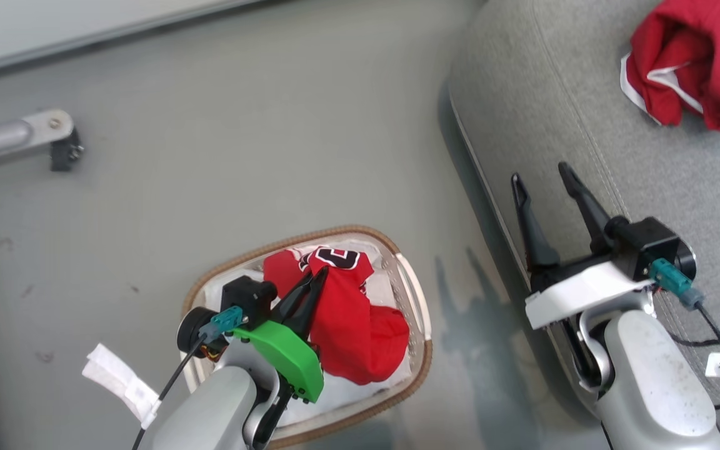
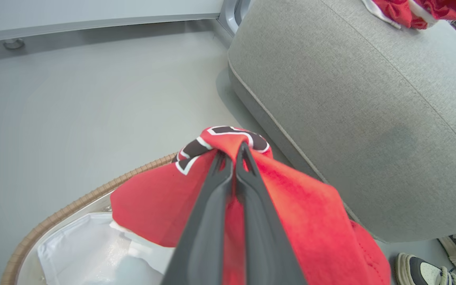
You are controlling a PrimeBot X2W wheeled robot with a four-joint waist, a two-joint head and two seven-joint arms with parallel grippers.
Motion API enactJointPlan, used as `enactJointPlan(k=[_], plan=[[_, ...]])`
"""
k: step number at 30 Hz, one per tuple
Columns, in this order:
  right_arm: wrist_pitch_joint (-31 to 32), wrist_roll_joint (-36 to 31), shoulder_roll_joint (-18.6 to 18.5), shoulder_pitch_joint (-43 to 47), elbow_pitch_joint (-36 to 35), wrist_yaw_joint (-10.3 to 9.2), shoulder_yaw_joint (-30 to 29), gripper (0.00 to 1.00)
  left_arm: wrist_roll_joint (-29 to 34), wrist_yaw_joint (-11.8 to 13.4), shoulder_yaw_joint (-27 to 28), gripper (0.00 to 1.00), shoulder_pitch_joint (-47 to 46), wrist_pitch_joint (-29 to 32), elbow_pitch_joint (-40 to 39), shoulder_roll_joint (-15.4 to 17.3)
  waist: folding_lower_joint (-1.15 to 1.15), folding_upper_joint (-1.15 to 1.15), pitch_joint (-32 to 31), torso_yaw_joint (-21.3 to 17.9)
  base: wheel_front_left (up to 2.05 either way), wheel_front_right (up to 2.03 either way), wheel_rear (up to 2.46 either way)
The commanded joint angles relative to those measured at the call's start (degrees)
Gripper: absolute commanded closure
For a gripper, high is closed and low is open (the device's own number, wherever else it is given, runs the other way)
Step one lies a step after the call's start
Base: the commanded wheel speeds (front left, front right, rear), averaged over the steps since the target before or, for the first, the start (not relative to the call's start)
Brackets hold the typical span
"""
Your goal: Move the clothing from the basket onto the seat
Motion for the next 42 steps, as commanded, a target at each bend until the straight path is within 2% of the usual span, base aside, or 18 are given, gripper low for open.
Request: enactJointPlan(k=[1,13,23,31,42], plan=[[-0.1,-0.5,-0.3,1.8,0.6,-0.06,0.1,0.0,0.9,-0.2,1.3,1.0,1.9,0.0,-1.2,0.0,0.0,0.0,-6.9,4.7,0.0,0.0,0.0],[-0.1,-0.2,-0.3,8.2,3.4,-0.06,1.3,0.0,6.5,-0.2,9.3,1.0,7.7,0.0,-12.5,-0.7,0.0,0.0,-16.2,6.5,0.0,0.0,0.0],[-0.1,-0.3,-0.2,12.6,5.2,-0.06,2.5,0.0,8.5,-0.2,14.0,1.0,6.6,0.0,-20.4,-1.0,0.0,0.0,-19.9,6.7,0.0,0.0,0.0],[-0.1,-1.8,-0.2,14.1,6.9,-0.06,5.2,0.0,9.0,-0.2,15.0,1.0,6.5,0.0,-23.0,-1.0,0.0,0.0,-21.1,7.0,0.0,0.0,0.0],[-0.1,-7.6,-0.2,10.2,7.6,-0.06,14.0,0.0,8.8,-0.2,13.7,1.0,6.7,0.0,-23.5,-1.7,0.0,0.0,-21.0,8.4,0.0,0.0,0.0]])
